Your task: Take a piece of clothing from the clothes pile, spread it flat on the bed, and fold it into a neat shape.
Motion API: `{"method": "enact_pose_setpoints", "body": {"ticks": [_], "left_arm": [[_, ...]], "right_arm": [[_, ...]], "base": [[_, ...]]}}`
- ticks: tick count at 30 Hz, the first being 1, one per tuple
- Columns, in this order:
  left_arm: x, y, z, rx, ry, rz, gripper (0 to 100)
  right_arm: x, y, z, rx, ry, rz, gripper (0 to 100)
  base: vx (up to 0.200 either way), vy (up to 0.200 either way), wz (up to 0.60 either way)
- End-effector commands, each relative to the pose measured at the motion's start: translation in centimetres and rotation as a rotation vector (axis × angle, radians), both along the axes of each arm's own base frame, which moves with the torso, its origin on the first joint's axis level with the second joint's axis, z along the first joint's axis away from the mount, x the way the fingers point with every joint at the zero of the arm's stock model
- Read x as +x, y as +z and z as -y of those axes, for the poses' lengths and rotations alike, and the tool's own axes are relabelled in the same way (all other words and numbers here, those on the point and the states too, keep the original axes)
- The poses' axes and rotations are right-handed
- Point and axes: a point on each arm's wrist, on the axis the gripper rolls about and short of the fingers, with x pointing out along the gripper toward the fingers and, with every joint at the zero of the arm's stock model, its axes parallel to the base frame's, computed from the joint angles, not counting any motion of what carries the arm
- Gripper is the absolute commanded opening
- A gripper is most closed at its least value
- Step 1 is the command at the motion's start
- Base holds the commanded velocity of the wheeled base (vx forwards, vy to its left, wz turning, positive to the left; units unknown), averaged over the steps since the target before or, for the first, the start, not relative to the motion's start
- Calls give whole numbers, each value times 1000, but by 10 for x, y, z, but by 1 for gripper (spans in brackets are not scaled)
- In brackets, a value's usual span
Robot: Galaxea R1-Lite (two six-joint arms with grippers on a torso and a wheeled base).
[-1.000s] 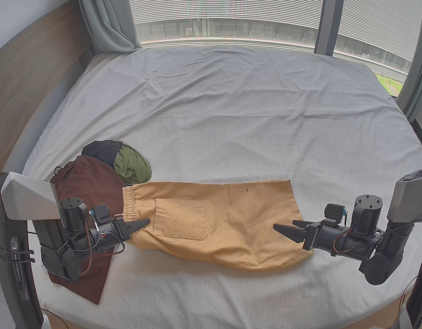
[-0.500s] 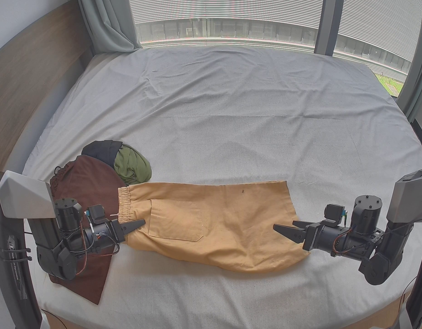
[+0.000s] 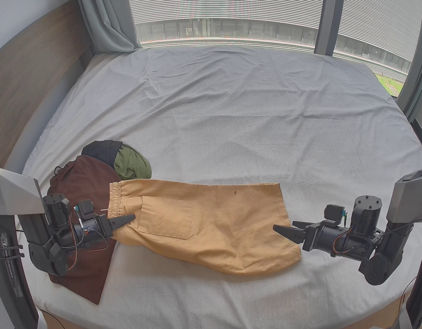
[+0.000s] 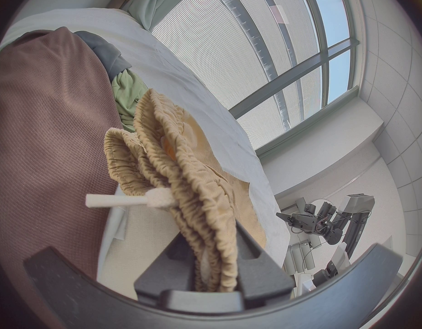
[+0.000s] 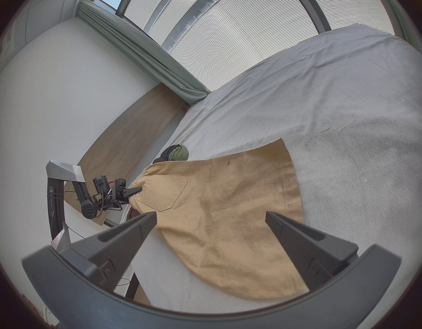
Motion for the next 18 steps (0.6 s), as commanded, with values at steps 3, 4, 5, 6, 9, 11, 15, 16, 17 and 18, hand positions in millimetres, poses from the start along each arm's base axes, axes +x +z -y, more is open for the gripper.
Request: {"method": "enact_pose_setpoints", "body": {"ticks": [3,4,5,6,9,11,15,16,17,18], "left_arm": [[-1,2,-13,-13,0,7,0],[-2,2,-16,-17,-1,7,0],[-2,2,-20,-21,2,7,0],[-1,3,-22,-22,3,11,0],[-1,5,-33,-27,16,22,0],[-1,5,-38,-33,16,24,0],[-1,5,-40,-38,9,25,0],[-1,5,-40,-38,9,25,0],[-2,5,-40,-38,9,23,0],[-2,5,-40,-38,9,23,0]], "right_arm": [[0,0,0,0,2,-1,100],[0,0,0,0,1,-1,100],[0,0,0,0,1,-1,100],[0,0,0,0,-1,-1,100],[0,0,0,0,1,-1,100],[0,0,0,0,1,-1,100],[0,0,0,0,1,-1,100],[0,0,0,0,1,-1,100],[0,0,0,0,-1,-1,100],[0,0,0,0,-1,-1,100]], "base": [[0,0,0],[0,0,0],[0,0,0],[0,0,0],[0,0,0],[0,0,0],[0,0,0],[0,0,0],[0,0,0],[0,0,0]]}}
